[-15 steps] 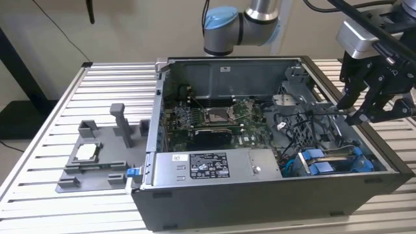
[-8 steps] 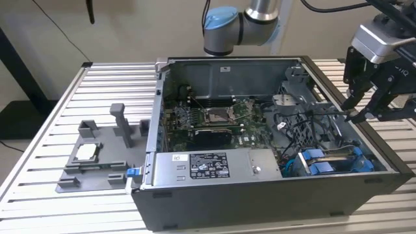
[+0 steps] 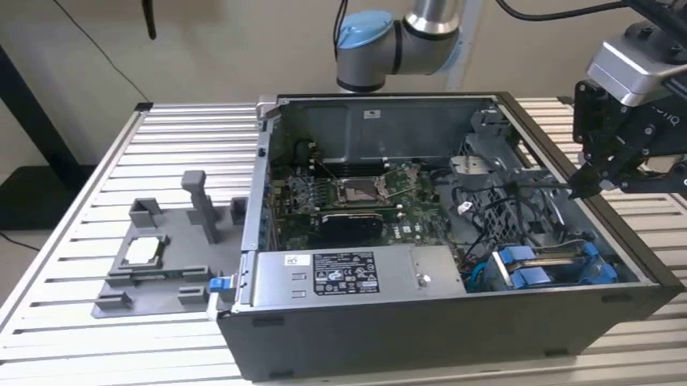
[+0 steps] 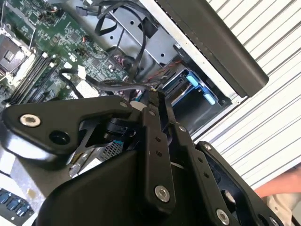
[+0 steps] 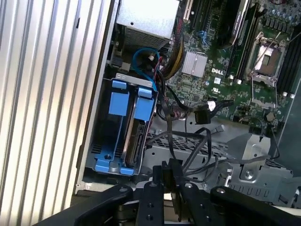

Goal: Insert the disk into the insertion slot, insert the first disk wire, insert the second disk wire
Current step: 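Insert the first disk wire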

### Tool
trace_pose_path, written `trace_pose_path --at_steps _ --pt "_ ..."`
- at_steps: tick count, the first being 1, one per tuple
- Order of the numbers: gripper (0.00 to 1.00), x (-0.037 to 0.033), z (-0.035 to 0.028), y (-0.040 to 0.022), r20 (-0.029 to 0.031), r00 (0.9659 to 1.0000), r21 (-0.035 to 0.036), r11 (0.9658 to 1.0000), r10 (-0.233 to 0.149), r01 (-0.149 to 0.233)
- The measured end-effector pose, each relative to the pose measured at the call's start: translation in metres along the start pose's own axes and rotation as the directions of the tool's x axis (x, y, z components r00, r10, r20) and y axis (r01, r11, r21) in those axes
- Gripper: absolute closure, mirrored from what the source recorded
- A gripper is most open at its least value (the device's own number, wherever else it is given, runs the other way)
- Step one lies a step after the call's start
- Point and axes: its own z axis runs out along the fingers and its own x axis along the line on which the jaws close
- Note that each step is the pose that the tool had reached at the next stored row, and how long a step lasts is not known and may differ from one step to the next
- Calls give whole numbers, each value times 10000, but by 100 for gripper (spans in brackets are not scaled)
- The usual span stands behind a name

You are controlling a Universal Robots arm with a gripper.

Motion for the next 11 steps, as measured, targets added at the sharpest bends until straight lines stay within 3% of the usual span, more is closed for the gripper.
trace_pose_path --at_steps 2,5,11 --pt "81 1 2 0 -35 10000 -8 10000 1 -1" --pt "81 3 16 0 -246 9996 -30 9999 117 -118" --pt "81 13 72 6 -457 9968 41 9978 662 -660"
